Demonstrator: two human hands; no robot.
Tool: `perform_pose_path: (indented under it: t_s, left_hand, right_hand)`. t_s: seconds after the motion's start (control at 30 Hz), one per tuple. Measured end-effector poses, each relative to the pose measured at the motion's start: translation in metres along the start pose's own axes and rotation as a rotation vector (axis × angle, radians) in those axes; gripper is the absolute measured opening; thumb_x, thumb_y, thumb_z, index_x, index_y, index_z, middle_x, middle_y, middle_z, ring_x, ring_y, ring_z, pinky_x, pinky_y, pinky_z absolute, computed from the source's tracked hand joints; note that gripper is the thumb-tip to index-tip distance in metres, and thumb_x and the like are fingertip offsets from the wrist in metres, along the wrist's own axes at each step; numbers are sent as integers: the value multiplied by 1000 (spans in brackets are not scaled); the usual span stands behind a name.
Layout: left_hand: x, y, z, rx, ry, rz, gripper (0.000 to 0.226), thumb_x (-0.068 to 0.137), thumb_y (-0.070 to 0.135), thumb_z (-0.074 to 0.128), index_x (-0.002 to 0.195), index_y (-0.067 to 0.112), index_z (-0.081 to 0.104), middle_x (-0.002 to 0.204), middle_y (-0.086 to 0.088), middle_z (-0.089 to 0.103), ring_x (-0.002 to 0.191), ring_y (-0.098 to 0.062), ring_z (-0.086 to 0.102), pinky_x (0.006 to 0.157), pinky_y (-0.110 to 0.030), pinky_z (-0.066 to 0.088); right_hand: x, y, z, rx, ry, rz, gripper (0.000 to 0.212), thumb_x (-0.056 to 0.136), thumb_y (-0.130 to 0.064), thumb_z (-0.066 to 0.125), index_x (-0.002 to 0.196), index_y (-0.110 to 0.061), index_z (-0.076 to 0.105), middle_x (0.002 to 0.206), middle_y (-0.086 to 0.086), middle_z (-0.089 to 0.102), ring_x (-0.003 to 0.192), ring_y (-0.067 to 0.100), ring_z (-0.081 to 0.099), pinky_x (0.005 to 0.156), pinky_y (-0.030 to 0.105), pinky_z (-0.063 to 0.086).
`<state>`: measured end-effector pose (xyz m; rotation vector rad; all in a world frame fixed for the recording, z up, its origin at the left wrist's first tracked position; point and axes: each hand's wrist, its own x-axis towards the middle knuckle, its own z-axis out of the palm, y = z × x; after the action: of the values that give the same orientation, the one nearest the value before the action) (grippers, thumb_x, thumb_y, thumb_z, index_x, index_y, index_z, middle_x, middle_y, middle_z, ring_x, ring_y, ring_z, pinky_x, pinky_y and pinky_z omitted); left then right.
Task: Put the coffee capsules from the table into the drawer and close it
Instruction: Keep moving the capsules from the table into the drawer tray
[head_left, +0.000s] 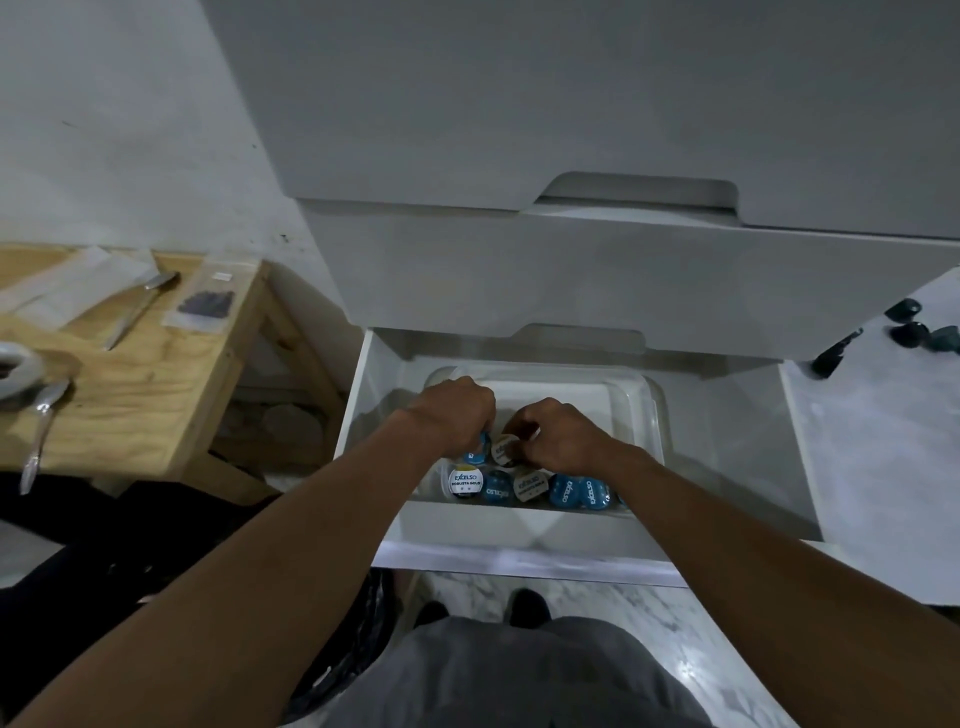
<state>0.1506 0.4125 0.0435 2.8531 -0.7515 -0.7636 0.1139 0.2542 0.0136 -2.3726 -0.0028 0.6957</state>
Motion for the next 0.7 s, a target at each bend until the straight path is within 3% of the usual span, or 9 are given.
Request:
perform_pose_path:
  t_s: [0.37,0.53,0.7]
  left_hand:
    - [-9,-7,-1,-25,-59,-24,35,83,24,70,117,18,62,119,-10,55,101,-25,57,84,-32,47]
    - [-14,-9,-2,-51,-53,-35,37,84,26,68,119,18,62,121,-8,57,103,-23,58,77,-26,41]
    - [-23,-9,-4,-189,-43,-74,35,81,24,71,115,22,64,120,-4,62,104,-19,59,87,-31,49]
  right_hand:
    - [2,-4,4,-9,-31,-18,26,84,-21,67,110,-17,67,110,4,67,91,14,59,73,21,46]
    - [1,-6,5,-26,-22,-15,29,84,-24,67,111,-14,66,112,5,66,95,18,60,76,24,49]
    - [-4,-4,1,-41,-19,-12,32,84,-25,67,115,-15,64,113,5,65,96,18,60,75,23,48]
